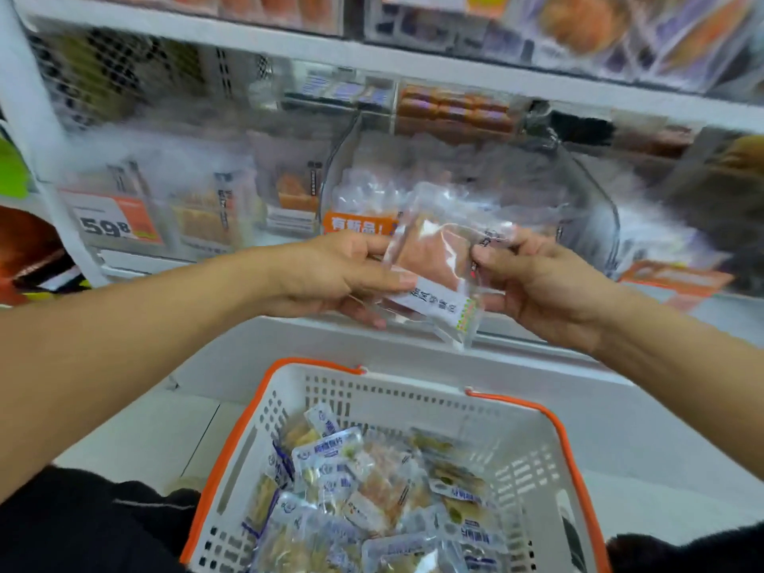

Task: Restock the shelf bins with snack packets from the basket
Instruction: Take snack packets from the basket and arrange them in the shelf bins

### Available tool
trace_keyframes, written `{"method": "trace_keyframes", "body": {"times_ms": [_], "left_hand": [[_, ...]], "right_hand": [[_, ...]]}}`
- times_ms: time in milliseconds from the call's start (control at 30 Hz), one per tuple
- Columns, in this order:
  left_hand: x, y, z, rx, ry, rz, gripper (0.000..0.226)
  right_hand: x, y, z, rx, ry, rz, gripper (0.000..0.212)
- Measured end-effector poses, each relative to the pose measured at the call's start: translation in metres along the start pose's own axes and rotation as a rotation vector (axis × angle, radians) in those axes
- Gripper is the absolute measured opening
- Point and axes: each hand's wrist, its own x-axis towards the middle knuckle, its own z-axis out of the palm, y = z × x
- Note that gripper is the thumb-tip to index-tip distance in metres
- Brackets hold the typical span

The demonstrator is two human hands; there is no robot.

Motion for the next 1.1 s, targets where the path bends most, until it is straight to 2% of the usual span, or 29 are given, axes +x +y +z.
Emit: {"method": "trace_keyframes", "body": {"times_ms": [100, 167, 200, 233, 300, 367, 467, 533, 633, 767, 900, 967, 1100], "left_hand": [[0.002, 0.005, -0.002, 0.12, 0.057, 0.041, 0.011], [0.0, 0.008, -0.005, 0.273, 0.082, 0.087, 0.01], [-0.002, 0.009, -0.008, 0.338, 0.103, 0.115, 0.017], [-0.006, 0.011, -0.009, 0.357, 0.135, 0.149, 0.022], [-0.014, 0.014, -0.014, 0.298, 0.245, 0.256, 0.017], [-0.023, 0.019, -0.027, 0.149, 0.498, 0.376, 0.011], [-0.041, 0.021, -0.064, -0.087, 0.967, 0.446, 0.008], [-0.053, 0.014, -0.09, -0.122, 1.112, 0.404, 0.011], [-0.061, -0.006, -0.114, 0.011, 1.137, 0.298, 0.013], [-0.059, -0.018, -0.123, 0.221, 1.098, 0.25, 0.015], [-0.053, -0.031, -0.129, 0.372, 1.012, 0.181, 0.012], [-0.055, -0.036, -0.132, 0.416, 0.956, 0.154, 0.005], [-0.056, -0.042, -0.137, 0.517, 0.917, 0.14, 0.016]], "right_hand": [[-0.003, -0.011, -0.001, -0.051, 0.043, 0.015, 0.045], [-0.008, -0.026, -0.003, -0.249, 0.006, 0.009, 0.045], [-0.009, -0.035, -0.003, -0.384, -0.028, 0.003, 0.048], [-0.007, -0.043, 0.002, -0.523, -0.065, -0.011, 0.049], [0.002, -0.057, 0.021, -0.712, -0.089, -0.106, 0.033], [0.018, -0.069, 0.043, -0.746, -0.022, -0.262, 0.018], [0.057, -0.087, 0.082, -0.834, 0.032, -0.469, 0.011], [0.088, -0.089, 0.11, -1.021, 0.047, -0.609, 0.011], [0.131, -0.086, 0.145, -1.472, 0.103, -0.746, 0.008], [0.17, -0.074, 0.174, -1.87, 0.146, -0.528, 0.011], [0.202, -0.051, 0.185, -1.99, 0.057, -0.354, 0.012], [0.212, -0.045, 0.183, -1.989, 0.052, -0.339, 0.017], [0.213, -0.044, 0.183, -1.985, 0.085, -0.367, 0.019]]}}
